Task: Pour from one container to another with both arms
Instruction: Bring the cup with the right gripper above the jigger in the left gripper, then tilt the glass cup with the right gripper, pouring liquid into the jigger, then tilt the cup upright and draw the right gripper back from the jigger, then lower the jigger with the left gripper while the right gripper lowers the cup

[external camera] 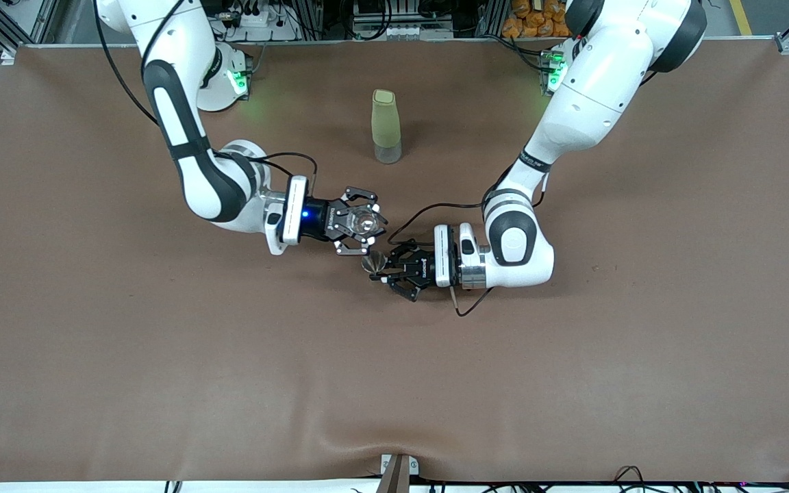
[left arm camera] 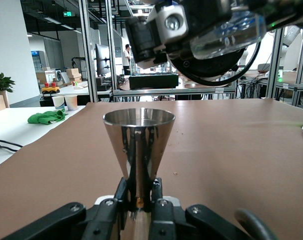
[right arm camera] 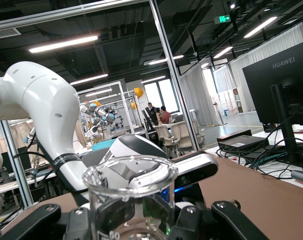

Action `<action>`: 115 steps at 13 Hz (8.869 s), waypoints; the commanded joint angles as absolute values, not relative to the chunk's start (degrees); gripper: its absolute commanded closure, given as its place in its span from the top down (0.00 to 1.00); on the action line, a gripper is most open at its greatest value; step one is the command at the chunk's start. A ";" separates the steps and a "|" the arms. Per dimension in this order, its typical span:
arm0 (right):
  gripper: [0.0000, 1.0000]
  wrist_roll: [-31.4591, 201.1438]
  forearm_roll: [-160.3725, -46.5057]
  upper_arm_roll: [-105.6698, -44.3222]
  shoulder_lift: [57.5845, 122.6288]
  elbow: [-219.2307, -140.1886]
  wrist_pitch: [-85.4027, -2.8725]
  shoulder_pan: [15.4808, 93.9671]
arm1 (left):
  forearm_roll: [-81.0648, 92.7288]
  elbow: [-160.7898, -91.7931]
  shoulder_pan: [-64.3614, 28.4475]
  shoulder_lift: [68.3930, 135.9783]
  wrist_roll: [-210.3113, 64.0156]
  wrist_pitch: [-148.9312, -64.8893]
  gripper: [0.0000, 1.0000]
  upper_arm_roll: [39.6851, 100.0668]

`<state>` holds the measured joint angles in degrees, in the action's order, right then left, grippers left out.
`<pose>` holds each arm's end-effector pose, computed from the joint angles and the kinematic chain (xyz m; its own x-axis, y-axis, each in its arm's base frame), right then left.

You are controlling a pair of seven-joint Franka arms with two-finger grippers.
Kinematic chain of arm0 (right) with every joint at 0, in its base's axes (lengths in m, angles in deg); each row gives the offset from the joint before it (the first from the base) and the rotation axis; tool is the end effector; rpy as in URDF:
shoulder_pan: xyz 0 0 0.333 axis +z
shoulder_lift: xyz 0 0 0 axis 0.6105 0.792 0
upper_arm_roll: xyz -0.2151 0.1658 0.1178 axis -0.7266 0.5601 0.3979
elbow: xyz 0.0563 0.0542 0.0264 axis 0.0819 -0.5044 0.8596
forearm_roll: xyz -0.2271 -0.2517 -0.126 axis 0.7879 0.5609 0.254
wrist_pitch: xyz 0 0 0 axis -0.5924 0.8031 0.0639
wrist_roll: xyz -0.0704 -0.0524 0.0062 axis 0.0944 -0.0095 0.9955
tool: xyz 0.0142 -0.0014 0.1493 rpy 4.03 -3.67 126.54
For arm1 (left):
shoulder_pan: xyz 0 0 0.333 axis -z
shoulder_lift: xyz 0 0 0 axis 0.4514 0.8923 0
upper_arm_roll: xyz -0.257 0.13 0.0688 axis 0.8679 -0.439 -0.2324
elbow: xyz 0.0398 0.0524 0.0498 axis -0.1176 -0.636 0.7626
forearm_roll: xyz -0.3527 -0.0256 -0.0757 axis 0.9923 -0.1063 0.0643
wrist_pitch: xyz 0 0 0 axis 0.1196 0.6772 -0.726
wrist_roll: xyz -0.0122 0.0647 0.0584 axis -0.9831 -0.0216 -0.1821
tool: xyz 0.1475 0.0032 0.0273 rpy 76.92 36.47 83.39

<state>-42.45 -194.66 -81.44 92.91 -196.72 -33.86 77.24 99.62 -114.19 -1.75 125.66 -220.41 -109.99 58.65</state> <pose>0.5008 0.3811 0.2794 0.2322 -0.1366 0.9630 0.9563 -0.1488 -0.2517 0.5580 -0.4314 0.1801 -0.0348 -0.1497 0.9881 -0.9994 0.0119 -0.0333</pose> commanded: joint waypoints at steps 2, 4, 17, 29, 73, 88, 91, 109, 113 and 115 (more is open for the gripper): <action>0.00 -43.28 -198.51 -80.18 94.94 -194.16 -34.69 77.97 | 101.96 -113.85 -1.08 125.96 -222.16 -110.51 0.00 58.14; 0.00 -43.28 -198.96 -79.39 95.03 -193.89 -35.39 77.97 | 102.04 -113.85 -1.08 125.96 -222.07 -110.51 0.00 58.14; 0.00 -21.68 -199.04 -79.21 93.63 -194.77 -35.66 77.44 | 101.96 -114.03 -0.99 125.87 -220.40 -110.42 0.00 58.23; 0.00 -2.33 -198.25 -79.30 92.31 -195.74 -35.74 77.35 | 101.17 -114.47 -1.69 125.52 -219.79 -109.81 0.00 58.14; 0.00 52.15 -198.43 -79.39 92.39 -193.98 -35.30 75.15 | 101.17 -114.56 -1.52 125.70 -219.96 -109.81 0.00 58.14; 0.00 -3.61 -169.12 -81.59 92.13 -189.59 -20.65 60.51 | 100.99 -114.73 -6.08 125.78 -220.31 -106.83 0.00 58.06; 0.00 -13.02 -159.78 -81.59 92.39 -187.74 -14.14 52.50 | 98.99 -116.40 -10.47 125.87 -220.66 -101.04 0.00 57.97; 0.00 -68.05 -129.87 -82.28 108.81 -182.38 0.21 23.12 | 56.53 -117.90 -46.15 128.68 -221.98 -76.67 0.00 57.79; 0.00 -71.31 -131.01 -82.38 114.62 -180.62 -3.48 23.12 | 52.75 -117.55 -50.20 130.26 -222.07 -75.44 0.00 57.70; 0.00 -72.80 -132.94 -82.38 115.51 -180.36 -5.41 23.30 | 52.39 -117.55 -51.26 131.93 -222.85 -74.83 0.00 57.70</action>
<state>-67.26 -131.58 -82.83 113.94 -182.18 -4.98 24.16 53.46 -118.38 -50.05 130.07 -221.30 -76.76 57.25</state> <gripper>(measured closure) 0.828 0.789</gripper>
